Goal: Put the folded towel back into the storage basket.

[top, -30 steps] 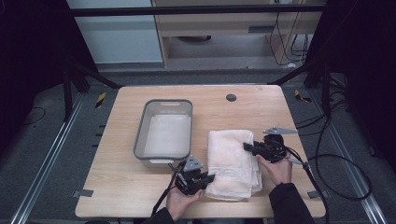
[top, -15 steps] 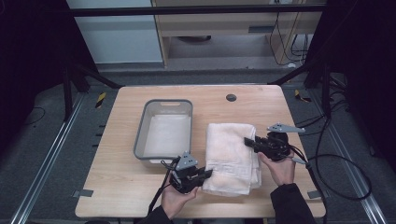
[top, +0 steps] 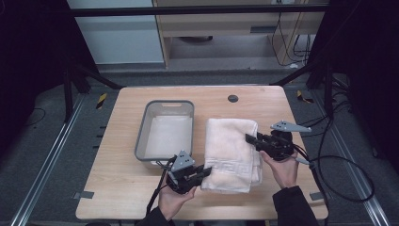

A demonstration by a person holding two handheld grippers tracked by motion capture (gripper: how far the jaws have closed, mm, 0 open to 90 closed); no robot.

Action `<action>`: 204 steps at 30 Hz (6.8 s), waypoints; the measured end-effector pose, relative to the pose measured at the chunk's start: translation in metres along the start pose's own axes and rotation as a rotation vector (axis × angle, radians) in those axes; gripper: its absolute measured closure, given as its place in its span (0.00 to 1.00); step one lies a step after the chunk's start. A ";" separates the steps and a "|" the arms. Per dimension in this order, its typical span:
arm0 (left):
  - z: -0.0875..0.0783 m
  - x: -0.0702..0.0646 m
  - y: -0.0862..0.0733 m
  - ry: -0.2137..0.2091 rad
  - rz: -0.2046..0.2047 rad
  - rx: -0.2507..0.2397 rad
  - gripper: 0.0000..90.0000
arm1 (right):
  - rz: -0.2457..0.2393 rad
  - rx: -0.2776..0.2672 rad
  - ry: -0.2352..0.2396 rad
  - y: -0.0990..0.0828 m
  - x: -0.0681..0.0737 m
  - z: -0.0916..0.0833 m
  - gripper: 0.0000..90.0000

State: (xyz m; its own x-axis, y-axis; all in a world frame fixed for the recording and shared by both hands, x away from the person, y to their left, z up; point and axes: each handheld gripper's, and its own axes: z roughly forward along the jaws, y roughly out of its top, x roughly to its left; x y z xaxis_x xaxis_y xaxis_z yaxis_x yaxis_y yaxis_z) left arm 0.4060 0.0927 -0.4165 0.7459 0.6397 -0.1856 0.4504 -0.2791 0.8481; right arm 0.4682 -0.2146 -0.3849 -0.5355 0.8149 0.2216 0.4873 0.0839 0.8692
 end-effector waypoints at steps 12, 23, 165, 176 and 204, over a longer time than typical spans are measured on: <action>-0.015 0.003 0.012 0.013 0.010 -0.041 0.87 | -0.035 -0.040 -0.002 0.018 0.012 -0.003 0.76; -0.034 0.012 0.027 0.031 0.017 -0.089 0.87 | -0.071 -0.075 -0.003 0.042 0.026 0.002 0.76; -0.062 0.173 -0.015 0.448 -0.171 0.138 0.88 | -0.103 0.133 -0.017 0.048 0.105 0.232 0.75; -0.057 0.173 -0.017 0.465 -0.166 0.152 0.84 | -0.117 0.148 -0.027 0.043 0.102 0.239 0.72; -0.092 0.151 -0.003 0.468 -0.110 -0.014 0.58 | -0.190 0.093 -0.008 0.060 0.092 0.184 0.42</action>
State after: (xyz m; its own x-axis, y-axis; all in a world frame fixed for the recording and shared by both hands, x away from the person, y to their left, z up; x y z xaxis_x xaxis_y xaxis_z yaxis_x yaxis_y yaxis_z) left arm 0.4722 0.2561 -0.4012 0.3916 0.9195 -0.0335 0.5050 -0.1844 0.8432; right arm 0.5753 -0.0286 -0.3934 -0.6189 0.7836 0.0537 0.4399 0.2892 0.8502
